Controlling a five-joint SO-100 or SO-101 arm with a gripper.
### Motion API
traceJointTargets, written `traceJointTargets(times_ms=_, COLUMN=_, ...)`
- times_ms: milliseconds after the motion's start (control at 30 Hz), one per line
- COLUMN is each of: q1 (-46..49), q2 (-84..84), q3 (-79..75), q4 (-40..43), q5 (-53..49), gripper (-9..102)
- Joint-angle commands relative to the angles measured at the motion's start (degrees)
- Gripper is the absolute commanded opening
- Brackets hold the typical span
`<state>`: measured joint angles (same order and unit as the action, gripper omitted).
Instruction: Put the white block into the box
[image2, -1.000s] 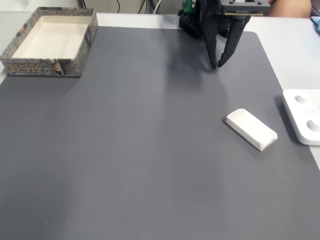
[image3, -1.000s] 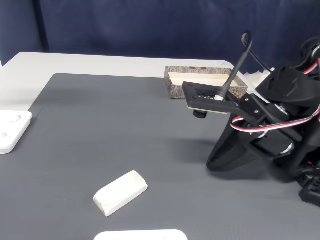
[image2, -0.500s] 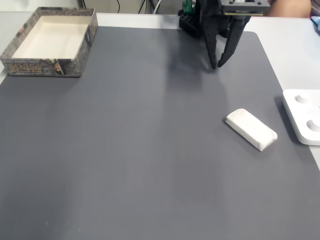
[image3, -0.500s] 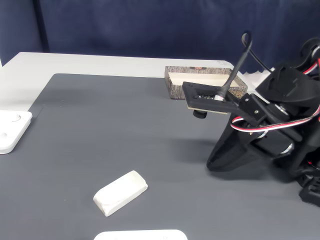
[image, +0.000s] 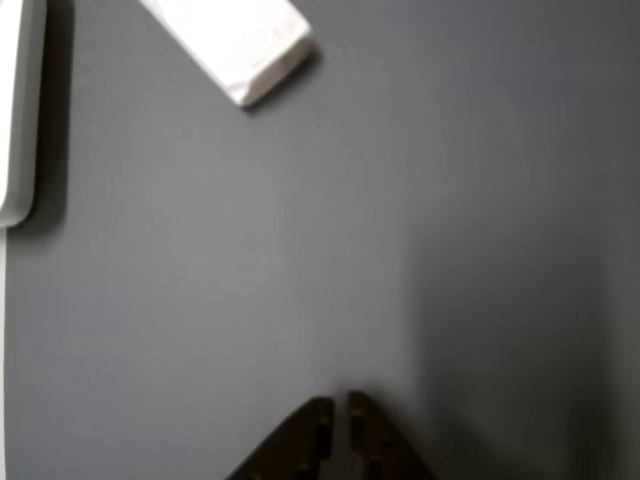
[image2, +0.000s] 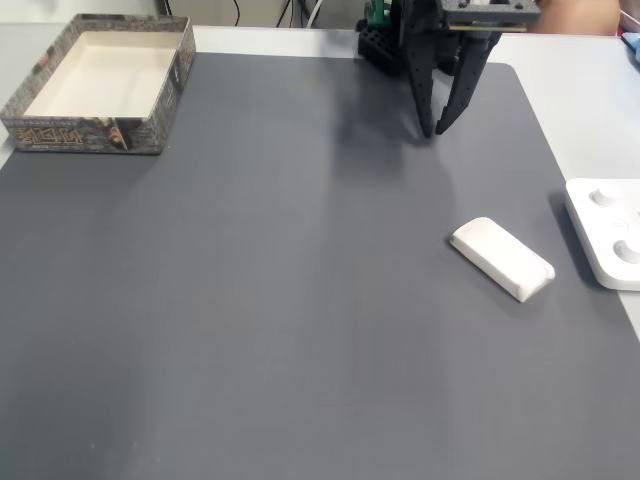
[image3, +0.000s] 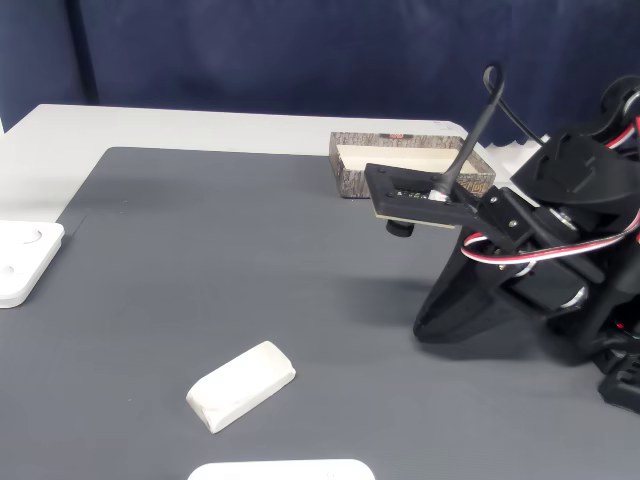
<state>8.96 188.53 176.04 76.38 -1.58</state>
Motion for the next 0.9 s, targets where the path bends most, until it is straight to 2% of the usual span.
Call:
traceJointTargets(times_ms=0, q1=0.4, q2=1.8, q3=1.1, q4=-0.2, q5=-0.4, gripper=-2)
traceJointTargets(times_ms=800, q1=-0.4, q2=0.2, q3=1.1, q4=-0.9, q5=-0.4, gripper=-2)
traceJointTargets(times_ms=867, q1=-1.6, q2=-1.8, q3=1.1, q4=-2.3, q5=-3.0, gripper=-2)
